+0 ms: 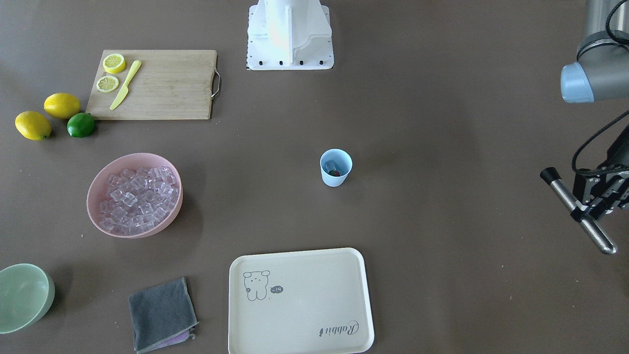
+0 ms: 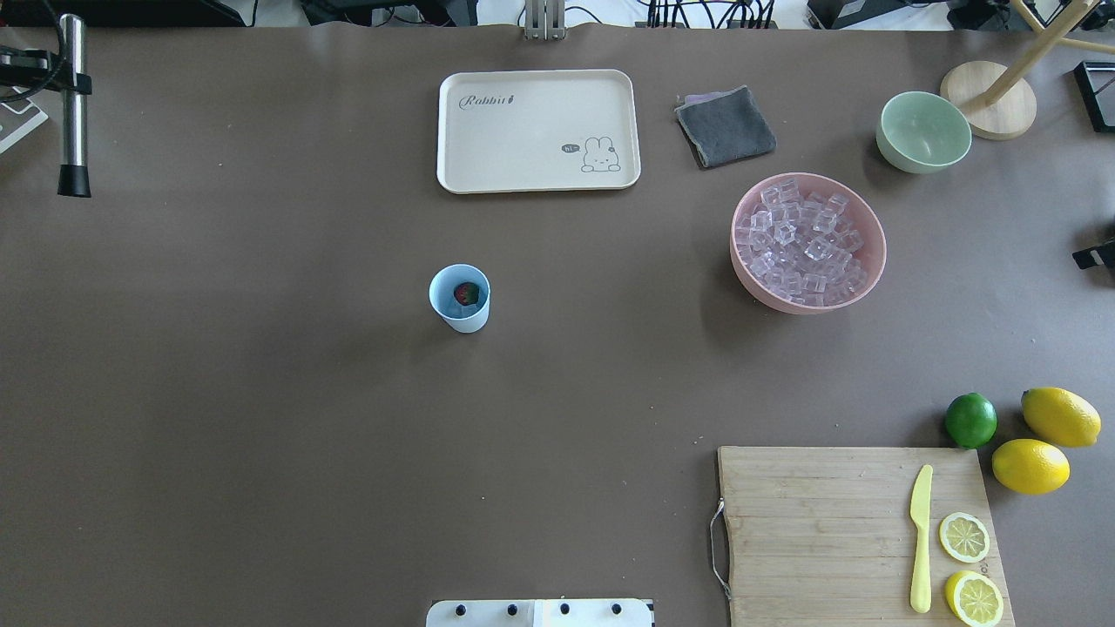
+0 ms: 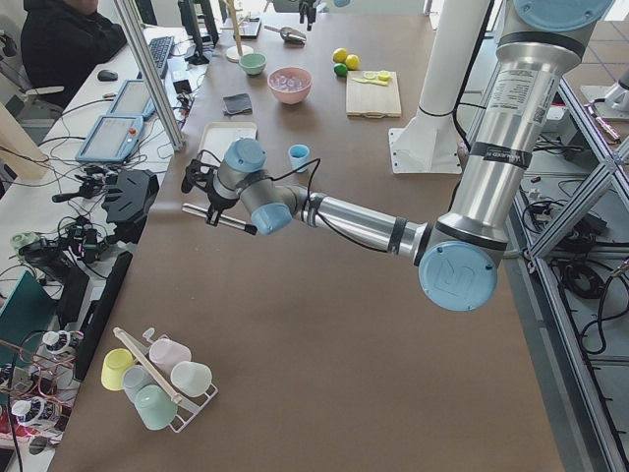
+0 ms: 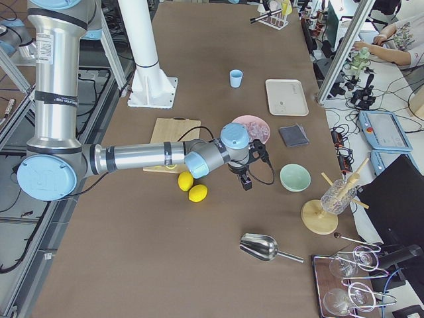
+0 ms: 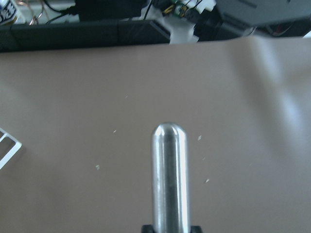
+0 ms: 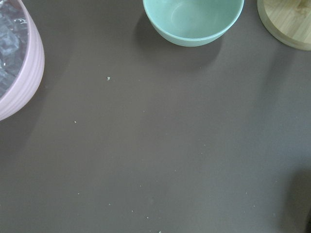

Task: Mash ice and strawberries in cup
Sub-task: 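Carry the metal pestle over the cup and lower it inside, then press the pestle down into the cup contents with the left gripper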

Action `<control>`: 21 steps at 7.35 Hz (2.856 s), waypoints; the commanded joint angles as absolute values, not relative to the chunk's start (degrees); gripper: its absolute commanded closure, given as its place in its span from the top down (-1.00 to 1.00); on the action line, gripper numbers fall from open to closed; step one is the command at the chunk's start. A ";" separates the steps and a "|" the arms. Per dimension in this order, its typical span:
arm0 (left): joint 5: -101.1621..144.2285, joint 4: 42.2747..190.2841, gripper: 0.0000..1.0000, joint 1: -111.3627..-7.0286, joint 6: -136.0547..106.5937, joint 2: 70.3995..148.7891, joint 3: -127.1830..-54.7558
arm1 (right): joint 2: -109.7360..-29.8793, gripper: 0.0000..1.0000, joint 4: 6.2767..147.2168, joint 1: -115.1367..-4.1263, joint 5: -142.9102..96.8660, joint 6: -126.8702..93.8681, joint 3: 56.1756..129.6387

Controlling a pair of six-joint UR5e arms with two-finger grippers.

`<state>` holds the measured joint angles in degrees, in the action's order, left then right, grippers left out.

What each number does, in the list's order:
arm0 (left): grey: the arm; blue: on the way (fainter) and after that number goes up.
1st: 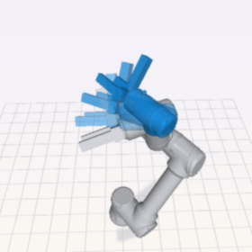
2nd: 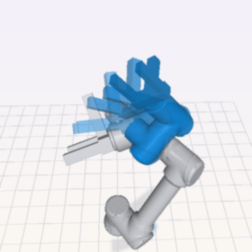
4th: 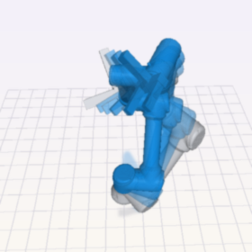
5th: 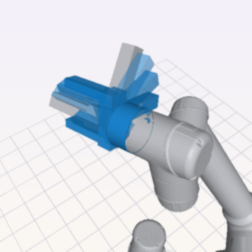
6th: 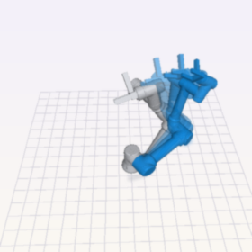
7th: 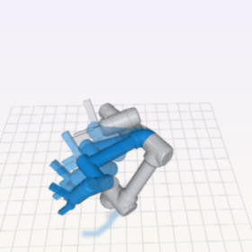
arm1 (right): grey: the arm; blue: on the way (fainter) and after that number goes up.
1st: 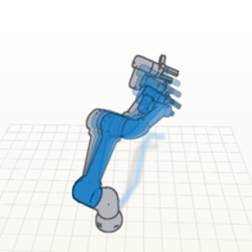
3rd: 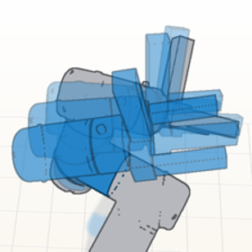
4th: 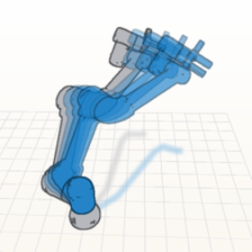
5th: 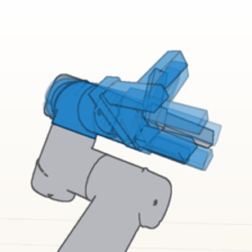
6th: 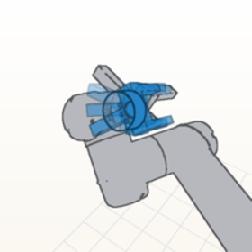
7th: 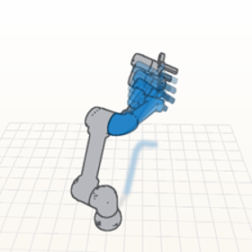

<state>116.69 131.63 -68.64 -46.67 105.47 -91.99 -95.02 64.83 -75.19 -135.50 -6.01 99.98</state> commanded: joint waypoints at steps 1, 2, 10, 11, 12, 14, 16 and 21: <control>94.33 134.71 -1.00 -58.06 -54.48 105.92 -100.86 | -94.66 0.96 65.13 -73.40 -135.96 -6.50 99.93; 85.52 135.95 -1.00 -53.40 -59.19 104.86 -103.68 | -94.66 0.96 65.21 -72.95 -136.23 -6.50 100.02; 34.46 136.14 -1.00 -17.32 -62.05 117.16 -101.44 | -92.11 0.96 66.09 -70.23 -135.97 -6.59 98.79; 34.45 136.23 -1.00 -17.31 -62.14 117.25 -100.12 | -92.46 0.96 66.01 -70.31 -136.23 -6.59 98.96; 34.54 136.49 -1.00 -17.31 -62.31 117.25 -98.72 | -93.16 0.96 65.92 -70.49 -136.40 -6.50 99.23; 34.37 136.84 -1.00 -15.49 -62.40 117.16 -98.44 | -93.77 0.96 65.92 -71.27 -136.49 -6.50 99.58; 34.37 138.59 -1.00 -14.77 -64.84 117.07 -94.42 | -93.69 0.96 66.00 -71.37 -136.49 -6.50 99.06; 34.98 138.52 -1.00 -16.34 -59.52 117.16 -100.00 | -94.13 0.96 65.92 -71.63 -135.79 -6.24 99.05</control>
